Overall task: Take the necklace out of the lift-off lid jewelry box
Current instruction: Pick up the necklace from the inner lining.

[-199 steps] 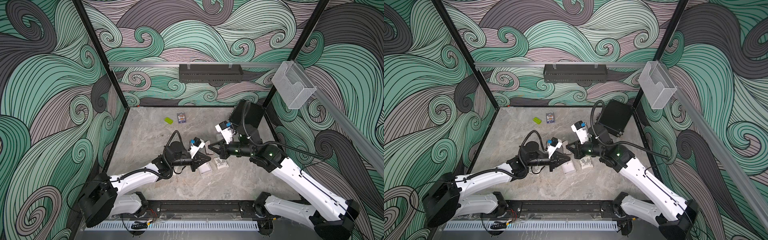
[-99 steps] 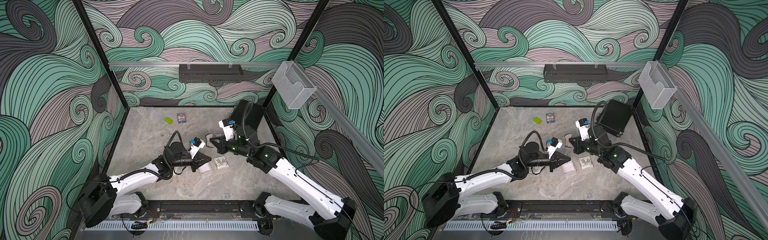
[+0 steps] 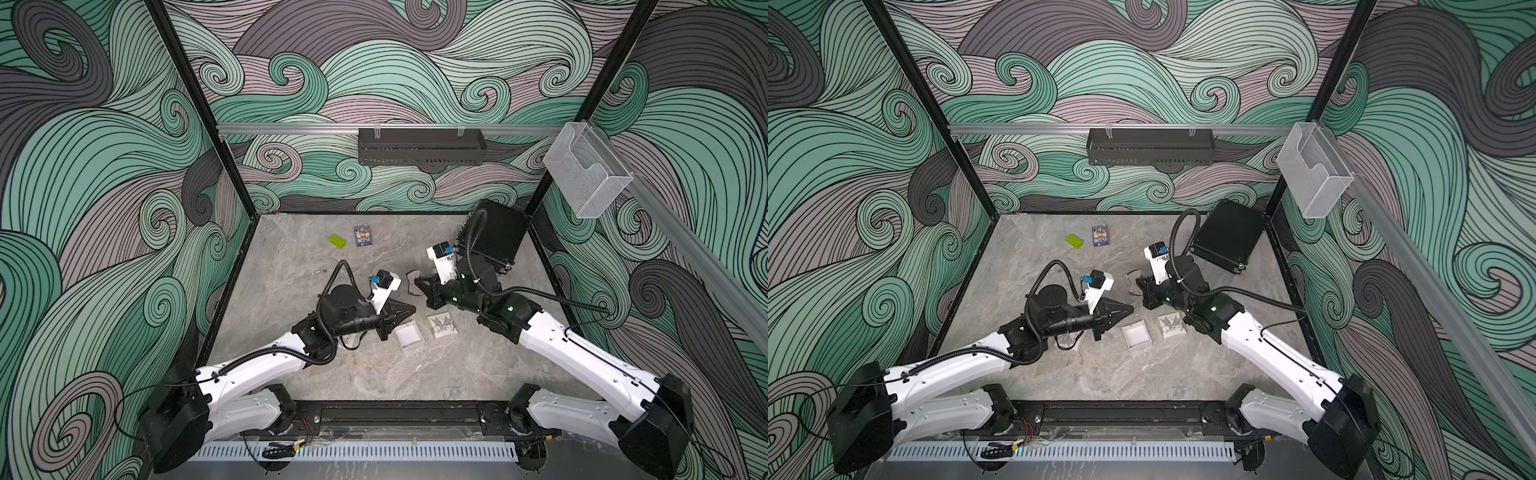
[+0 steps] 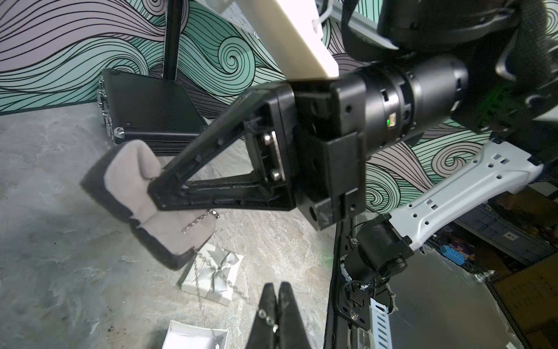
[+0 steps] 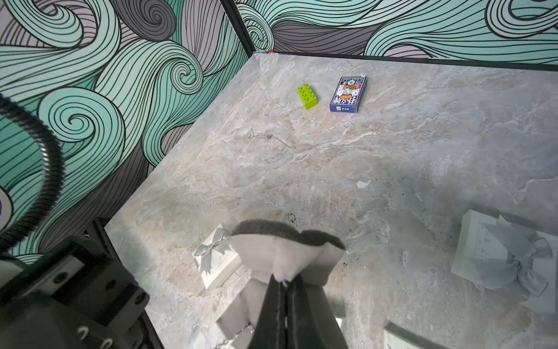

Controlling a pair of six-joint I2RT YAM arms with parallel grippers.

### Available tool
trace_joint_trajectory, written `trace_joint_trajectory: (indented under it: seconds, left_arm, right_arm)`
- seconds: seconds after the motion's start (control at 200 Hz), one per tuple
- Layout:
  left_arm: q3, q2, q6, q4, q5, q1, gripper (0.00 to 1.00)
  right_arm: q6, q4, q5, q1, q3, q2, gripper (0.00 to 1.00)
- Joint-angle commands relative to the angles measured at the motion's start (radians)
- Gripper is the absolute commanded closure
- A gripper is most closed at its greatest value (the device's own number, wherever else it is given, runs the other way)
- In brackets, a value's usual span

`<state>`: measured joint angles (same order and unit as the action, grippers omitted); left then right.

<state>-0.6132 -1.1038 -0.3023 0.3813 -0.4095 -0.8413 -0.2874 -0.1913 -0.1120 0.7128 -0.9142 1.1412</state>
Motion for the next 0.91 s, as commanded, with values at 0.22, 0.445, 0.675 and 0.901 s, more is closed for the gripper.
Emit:
trace_joint_trajectory:
  seconds: [0.22,0.445,0.675,0.901]
  left_arm:
    - [-0.049,-0.031,0.009,-0.022,-0.086,-0.007,1.0]
    - [-0.052,-0.07,0.0,-0.018,-0.108,-0.012,1.0]
    - [-0.008,-0.023,0.015,-0.098,0.082,-0.012,1.0]
    - [-0.034,-0.011,0.016,-0.243,0.345,0.0,1.0]
  right_arm:
    - [0.011,0.106,0.062,-0.007,-0.002,0.045,1.0]
    - [-0.025,0.139,0.066,-0.018,-0.056,0.088,1.0]
    - [-0.108,0.087,-0.001,-0.121,-0.083,0.058,1.0]
    - [-0.061,-0.032,-0.005,-0.166,-0.051,-0.023,1.0]
